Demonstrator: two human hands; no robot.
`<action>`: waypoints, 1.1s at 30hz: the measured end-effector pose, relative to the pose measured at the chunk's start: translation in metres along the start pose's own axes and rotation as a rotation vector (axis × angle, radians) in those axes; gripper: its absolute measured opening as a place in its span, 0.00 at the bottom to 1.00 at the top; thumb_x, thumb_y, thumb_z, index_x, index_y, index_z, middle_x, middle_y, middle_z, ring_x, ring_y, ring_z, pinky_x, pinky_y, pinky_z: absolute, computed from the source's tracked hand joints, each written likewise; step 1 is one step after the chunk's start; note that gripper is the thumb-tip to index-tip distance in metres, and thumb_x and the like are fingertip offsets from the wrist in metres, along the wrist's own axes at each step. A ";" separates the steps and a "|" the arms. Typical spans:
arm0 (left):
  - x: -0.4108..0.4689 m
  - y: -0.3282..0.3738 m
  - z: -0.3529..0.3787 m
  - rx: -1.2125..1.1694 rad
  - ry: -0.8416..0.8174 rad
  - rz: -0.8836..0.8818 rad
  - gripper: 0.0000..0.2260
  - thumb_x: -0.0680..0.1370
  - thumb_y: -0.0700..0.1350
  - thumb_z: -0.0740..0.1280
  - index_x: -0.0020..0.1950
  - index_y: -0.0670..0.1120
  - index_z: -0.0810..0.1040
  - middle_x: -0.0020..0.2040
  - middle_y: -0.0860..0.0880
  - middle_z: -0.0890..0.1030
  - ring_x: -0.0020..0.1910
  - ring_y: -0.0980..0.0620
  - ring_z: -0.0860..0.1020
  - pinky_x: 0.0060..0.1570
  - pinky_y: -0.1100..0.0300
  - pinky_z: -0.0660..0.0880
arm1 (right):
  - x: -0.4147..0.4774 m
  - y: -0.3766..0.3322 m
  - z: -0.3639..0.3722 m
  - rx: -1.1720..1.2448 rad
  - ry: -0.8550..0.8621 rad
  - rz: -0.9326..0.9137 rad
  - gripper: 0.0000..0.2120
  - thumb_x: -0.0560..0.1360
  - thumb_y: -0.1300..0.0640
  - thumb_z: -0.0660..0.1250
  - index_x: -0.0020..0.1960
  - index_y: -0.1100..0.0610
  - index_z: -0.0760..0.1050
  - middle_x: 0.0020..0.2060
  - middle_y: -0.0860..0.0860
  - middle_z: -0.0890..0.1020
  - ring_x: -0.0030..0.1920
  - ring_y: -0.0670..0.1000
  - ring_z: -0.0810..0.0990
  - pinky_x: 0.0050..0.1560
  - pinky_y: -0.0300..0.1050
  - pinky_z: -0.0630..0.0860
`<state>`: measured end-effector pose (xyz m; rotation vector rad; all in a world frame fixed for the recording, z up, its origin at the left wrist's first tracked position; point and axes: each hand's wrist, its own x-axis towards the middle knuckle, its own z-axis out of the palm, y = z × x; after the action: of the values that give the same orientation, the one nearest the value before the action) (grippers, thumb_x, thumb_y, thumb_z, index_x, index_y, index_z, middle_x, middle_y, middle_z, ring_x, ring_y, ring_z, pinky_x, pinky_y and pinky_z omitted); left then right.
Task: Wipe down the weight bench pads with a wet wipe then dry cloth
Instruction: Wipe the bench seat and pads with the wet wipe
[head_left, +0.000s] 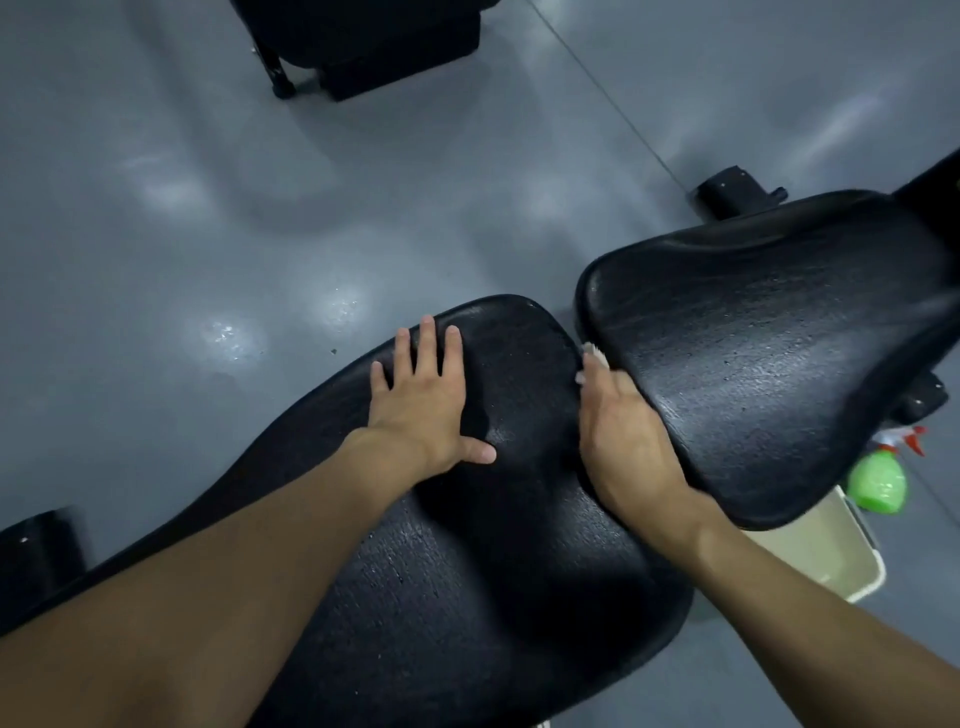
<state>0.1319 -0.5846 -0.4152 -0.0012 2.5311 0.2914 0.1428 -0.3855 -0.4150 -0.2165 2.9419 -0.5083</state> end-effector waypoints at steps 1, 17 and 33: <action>-0.001 0.002 0.000 -0.003 -0.009 -0.004 0.62 0.66 0.63 0.75 0.77 0.47 0.30 0.77 0.44 0.28 0.76 0.41 0.32 0.75 0.36 0.46 | -0.010 0.006 0.001 -0.006 -0.044 -0.002 0.27 0.80 0.67 0.57 0.78 0.63 0.56 0.66 0.57 0.73 0.61 0.51 0.76 0.56 0.38 0.73; -0.042 0.049 0.024 0.014 -0.162 0.115 0.58 0.68 0.60 0.76 0.76 0.60 0.29 0.74 0.49 0.23 0.74 0.39 0.27 0.70 0.27 0.48 | -0.099 0.052 -0.014 0.082 -0.111 0.147 0.24 0.82 0.61 0.54 0.77 0.56 0.59 0.62 0.57 0.78 0.59 0.58 0.79 0.60 0.51 0.74; -0.103 -0.016 0.072 0.074 -0.069 0.293 0.44 0.76 0.53 0.70 0.80 0.56 0.40 0.79 0.51 0.34 0.79 0.49 0.38 0.75 0.42 0.54 | -0.185 0.013 -0.010 -0.064 -0.052 0.472 0.13 0.81 0.61 0.52 0.65 0.60 0.62 0.50 0.66 0.80 0.44 0.65 0.77 0.46 0.56 0.74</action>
<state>0.2584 -0.5917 -0.4197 0.4038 2.4689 0.3068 0.3202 -0.3389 -0.3876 0.4412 2.8189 -0.3307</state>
